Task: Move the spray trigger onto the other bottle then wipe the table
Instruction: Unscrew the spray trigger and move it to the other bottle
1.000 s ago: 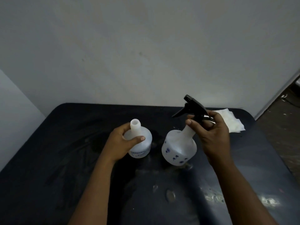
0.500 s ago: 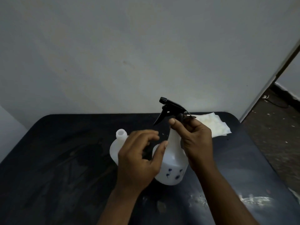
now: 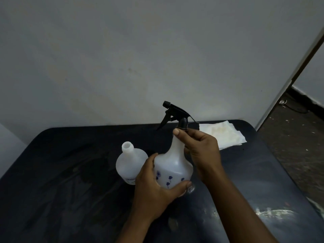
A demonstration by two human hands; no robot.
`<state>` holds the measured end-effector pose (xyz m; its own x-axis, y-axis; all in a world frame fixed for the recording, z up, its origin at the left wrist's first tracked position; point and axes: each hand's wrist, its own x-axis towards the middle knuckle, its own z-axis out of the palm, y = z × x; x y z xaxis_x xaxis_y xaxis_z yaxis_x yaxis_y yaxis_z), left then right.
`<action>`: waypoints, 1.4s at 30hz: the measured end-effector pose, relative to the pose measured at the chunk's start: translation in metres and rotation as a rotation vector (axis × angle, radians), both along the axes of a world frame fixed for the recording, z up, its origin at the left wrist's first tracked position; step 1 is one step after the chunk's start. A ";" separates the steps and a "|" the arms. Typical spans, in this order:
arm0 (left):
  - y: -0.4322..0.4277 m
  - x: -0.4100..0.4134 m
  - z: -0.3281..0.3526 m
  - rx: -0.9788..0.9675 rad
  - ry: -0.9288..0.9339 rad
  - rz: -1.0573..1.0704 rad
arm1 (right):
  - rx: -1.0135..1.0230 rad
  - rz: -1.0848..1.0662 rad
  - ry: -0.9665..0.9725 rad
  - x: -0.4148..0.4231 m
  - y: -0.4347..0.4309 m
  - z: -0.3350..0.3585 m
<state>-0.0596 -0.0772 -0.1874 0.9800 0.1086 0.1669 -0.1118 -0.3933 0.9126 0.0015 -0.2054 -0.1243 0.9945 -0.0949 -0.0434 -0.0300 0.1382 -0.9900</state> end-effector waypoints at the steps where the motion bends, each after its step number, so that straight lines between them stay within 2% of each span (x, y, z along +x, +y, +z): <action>1: 0.001 0.000 0.000 -0.012 -0.004 -0.004 | -0.002 0.023 0.011 0.000 -0.001 0.002; 7: 0.009 0.001 0.004 -0.122 0.071 -0.125 | -0.022 0.118 -0.085 0.001 -0.009 0.004; 10: 0.014 0.002 0.009 -0.263 0.135 -0.272 | 0.156 0.243 -0.117 0.003 -0.017 0.003; 14: 0.017 0.003 0.012 -0.318 0.126 -0.290 | 0.382 0.363 -0.073 0.004 -0.026 0.002; 19: 0.016 0.005 0.014 -0.309 0.087 -0.249 | 0.462 0.402 -0.056 0.007 -0.028 -0.001; 21: 0.015 0.005 0.013 -0.298 0.076 -0.232 | 0.411 0.379 -0.070 0.006 -0.024 -0.001; 24: 0.011 0.004 0.010 -0.282 0.086 -0.217 | 0.228 0.234 -0.080 0.005 -0.015 -0.001; 27: 0.006 0.005 0.007 -0.276 0.101 -0.217 | 0.126 0.135 -0.091 0.005 -0.011 -0.004; 29: 0.005 0.006 0.005 -0.286 0.114 -0.220 | 0.145 0.172 -0.081 0.005 -0.012 -0.004; 35: 0.005 0.007 0.007 -0.265 0.095 -0.220 | 0.369 0.234 -0.077 0.004 -0.021 -0.002; 40: 0.004 0.008 0.004 -0.239 0.062 -0.200 | 0.318 0.329 -0.168 0.003 -0.022 0.000; 42: 0.003 0.008 0.002 -0.215 0.063 -0.187 | 0.177 0.285 -0.209 0.002 -0.020 -0.001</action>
